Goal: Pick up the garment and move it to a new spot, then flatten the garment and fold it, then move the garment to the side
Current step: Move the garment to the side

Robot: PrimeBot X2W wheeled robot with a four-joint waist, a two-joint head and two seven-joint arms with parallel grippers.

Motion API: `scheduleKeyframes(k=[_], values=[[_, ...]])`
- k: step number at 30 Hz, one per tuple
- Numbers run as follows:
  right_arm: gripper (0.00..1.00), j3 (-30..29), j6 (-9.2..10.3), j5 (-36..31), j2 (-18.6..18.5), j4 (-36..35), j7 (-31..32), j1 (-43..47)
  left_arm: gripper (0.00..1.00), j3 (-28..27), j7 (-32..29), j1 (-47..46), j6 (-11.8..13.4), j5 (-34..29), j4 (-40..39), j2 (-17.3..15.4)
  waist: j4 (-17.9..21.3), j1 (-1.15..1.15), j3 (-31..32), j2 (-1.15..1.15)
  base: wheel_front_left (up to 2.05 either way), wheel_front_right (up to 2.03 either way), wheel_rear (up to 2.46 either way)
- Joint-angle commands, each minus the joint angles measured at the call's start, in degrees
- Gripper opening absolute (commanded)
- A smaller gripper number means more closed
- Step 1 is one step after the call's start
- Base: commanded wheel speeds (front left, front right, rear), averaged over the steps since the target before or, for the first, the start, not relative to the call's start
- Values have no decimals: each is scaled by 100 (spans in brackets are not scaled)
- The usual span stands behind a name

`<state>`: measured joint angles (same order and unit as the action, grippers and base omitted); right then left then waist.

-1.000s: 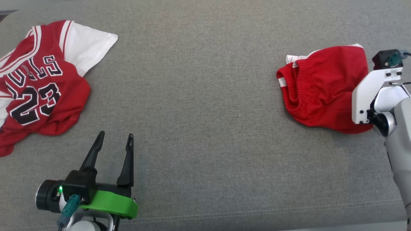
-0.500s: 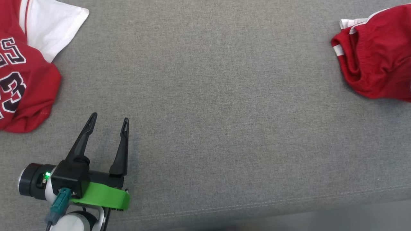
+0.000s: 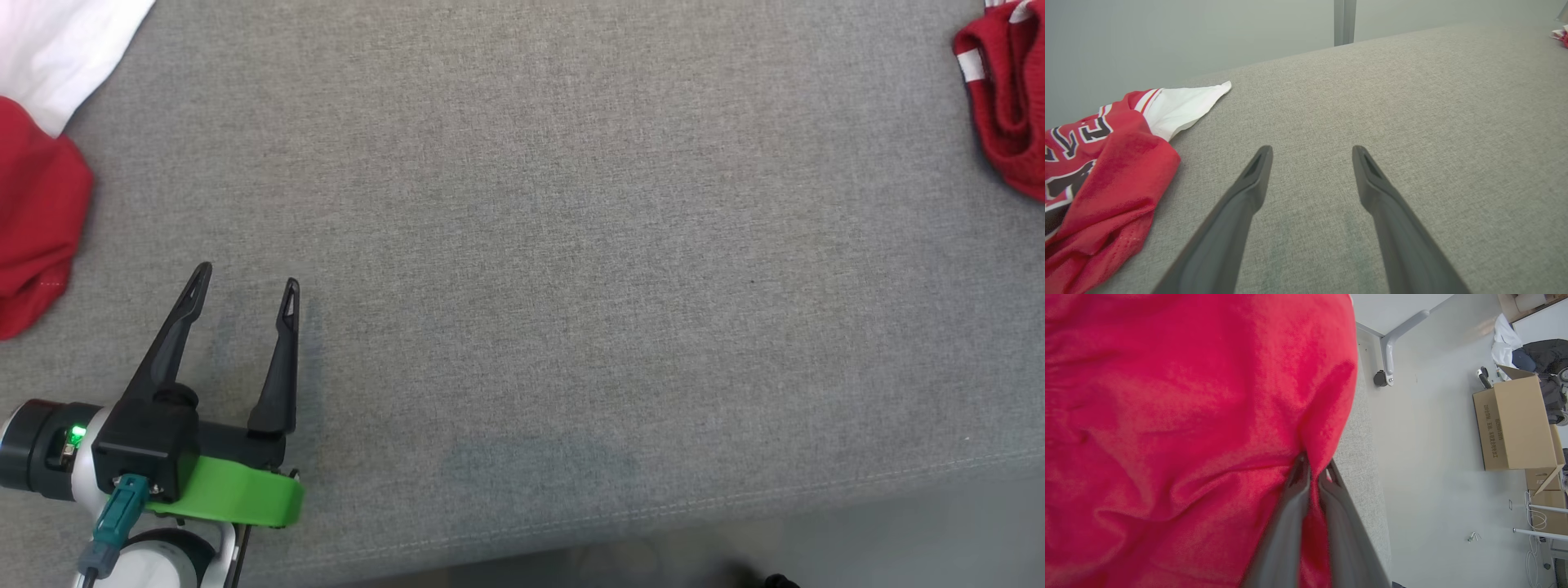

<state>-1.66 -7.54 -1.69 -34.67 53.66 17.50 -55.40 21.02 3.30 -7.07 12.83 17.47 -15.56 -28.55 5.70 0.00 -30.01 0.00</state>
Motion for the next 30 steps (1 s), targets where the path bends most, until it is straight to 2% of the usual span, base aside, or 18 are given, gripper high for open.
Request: scheduleKeyframes(k=[1,2,6,13,16,21,26,30], values=[[13,1,10,-144,21,5,-104,-59,100,-20,-17,4,26,-50,-28,-51,38,0,-62,0,0,0,0],[99,-33,10,-218,33,21,-193,-79,100,-20,-28,-4,36,-56,-48,-61,42,0,-78,0,0,0,0],[100,-123,10,-492,212,-2,-654,-160,100,-40,40,-87,49,6,-80,4,60,0,-107,0,0,0,0],[100,-140,10,-552,483,129,-1336,-29,100,26,282,-172,-8,115,153,184,-35,0,204,0,0,0,0],[100,-120,10,-427,546,127,-1659,69,100,40,483,-156,-66,226,291,274,-112,0,453,0,0,0,0],[100,143,10,-198,677,4,-2277,392,100,-138,823,25,50,514,611,550,-241,0,958,0,0,0,0],[100,653,10,34,794,-335,-2825,806,100,-423,1019,247,174,924,940,868,-351,0,1485,0,0,0,0],[100,717,10,433,959,-702,-3046,1201,100,-565,1093,398,181,1065,1184,993,-457,0,1889,0,0,0,0]])
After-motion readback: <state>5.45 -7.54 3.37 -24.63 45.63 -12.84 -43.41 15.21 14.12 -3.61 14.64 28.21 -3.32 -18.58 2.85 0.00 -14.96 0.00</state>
